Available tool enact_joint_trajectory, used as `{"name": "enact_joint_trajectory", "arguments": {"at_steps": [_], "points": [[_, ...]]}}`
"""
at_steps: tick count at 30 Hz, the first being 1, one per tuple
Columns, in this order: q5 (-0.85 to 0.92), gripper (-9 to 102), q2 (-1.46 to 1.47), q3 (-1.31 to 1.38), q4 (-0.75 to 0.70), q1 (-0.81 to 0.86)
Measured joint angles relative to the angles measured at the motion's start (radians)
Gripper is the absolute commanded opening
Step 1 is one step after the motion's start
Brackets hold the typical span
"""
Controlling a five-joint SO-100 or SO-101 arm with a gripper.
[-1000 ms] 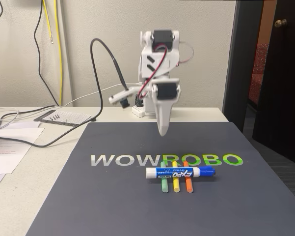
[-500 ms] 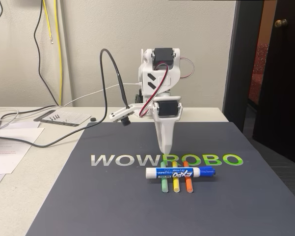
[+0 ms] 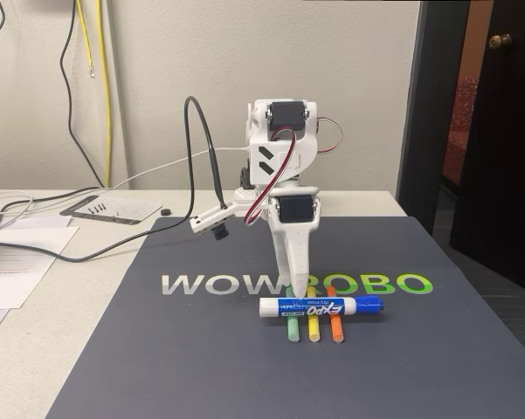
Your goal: Pick up the blue marker.
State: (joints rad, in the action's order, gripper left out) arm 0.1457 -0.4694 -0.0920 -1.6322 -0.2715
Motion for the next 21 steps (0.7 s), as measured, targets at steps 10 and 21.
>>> {"name": "enact_joint_trajectory", "arguments": {"at_steps": [10, 21], "points": [[0.006, 27, 0.025, 0.000, 0.035, 0.000], [0.025, 25, 0.044, 0.000, 0.040, 0.000]]}}
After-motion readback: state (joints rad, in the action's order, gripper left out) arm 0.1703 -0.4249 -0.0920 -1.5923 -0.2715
